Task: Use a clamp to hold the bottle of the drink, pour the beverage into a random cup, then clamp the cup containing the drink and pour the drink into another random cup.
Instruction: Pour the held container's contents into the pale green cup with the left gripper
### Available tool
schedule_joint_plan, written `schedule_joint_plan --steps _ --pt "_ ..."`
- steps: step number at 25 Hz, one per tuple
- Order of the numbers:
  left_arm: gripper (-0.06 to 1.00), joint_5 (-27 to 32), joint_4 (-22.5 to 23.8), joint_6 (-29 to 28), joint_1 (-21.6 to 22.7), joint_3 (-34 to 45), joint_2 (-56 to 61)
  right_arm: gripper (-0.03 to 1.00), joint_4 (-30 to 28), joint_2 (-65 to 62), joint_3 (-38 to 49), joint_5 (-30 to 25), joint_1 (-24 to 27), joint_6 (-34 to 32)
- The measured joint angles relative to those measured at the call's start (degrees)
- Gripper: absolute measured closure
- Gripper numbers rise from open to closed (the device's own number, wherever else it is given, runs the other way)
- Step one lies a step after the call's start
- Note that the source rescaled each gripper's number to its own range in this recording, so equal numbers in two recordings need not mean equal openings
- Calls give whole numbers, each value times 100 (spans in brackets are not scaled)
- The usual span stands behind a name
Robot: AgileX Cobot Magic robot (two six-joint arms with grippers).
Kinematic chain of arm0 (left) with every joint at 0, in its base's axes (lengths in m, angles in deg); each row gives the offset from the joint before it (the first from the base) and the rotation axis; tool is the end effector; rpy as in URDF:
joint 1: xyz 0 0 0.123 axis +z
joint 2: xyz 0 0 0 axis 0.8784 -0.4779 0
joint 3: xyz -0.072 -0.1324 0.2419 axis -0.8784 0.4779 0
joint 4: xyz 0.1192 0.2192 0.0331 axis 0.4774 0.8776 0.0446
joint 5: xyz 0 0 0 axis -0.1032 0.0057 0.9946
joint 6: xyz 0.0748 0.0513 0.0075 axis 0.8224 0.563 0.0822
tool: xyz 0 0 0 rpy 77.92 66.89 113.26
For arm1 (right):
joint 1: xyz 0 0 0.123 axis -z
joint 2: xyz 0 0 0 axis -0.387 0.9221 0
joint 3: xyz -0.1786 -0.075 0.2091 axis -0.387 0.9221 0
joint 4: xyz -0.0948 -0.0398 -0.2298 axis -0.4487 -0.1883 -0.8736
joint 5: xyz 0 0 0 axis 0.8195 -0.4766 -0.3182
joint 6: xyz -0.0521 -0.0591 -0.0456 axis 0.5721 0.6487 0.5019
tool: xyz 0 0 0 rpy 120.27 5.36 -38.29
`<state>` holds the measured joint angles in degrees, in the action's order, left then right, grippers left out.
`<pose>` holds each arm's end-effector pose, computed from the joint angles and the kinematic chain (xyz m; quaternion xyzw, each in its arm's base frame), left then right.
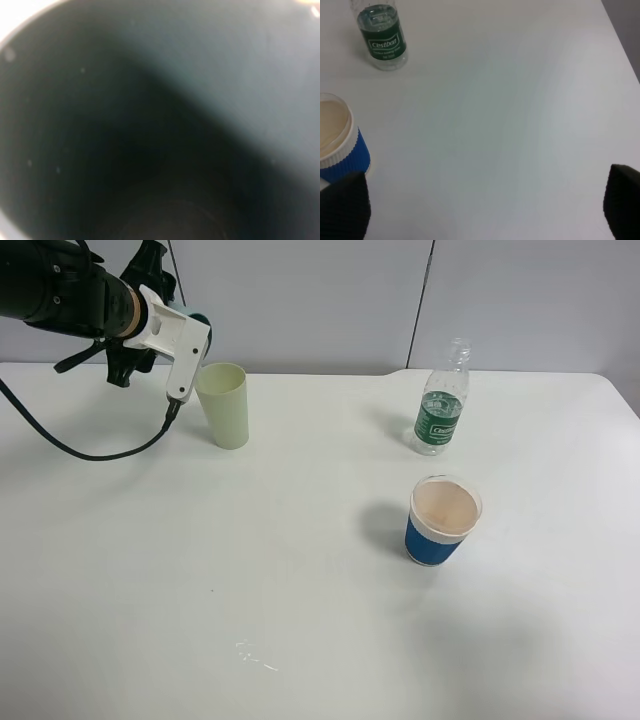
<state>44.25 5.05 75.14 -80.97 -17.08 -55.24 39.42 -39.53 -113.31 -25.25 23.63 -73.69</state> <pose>0.3861 -0.1083 0.2059 0.7305 0.4951 0.3953 0.2549 -0.0049 -0.0019 0.2775 0.0000 0.8513 -0.0205 0.5244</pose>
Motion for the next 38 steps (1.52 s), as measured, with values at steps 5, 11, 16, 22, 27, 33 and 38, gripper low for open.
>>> schedule_joint_plan --steps 5,11,16,22,27,33,38 --pt "94 0 138 -16 0 0 0 12 0 0 0 0 0 0" --pt "94 0 337 -16 0 0 0 12 0 0 0 0 0 0" --pt "94 0 417 -16 0 0 0 12 0 0 0 0 0 0" --pt "94 0 442 -16 0 0 0 12 0 0 0 0 0 0" --pt "94 0 442 -16 0 0 0 12 0 0 0 0 0 0" --pt "94 0 442 -16 0 0 0 12 0 0 0 0 0 0" --pt "94 0 436 -27 0 0 0 12 0 0 0 0 0 0"
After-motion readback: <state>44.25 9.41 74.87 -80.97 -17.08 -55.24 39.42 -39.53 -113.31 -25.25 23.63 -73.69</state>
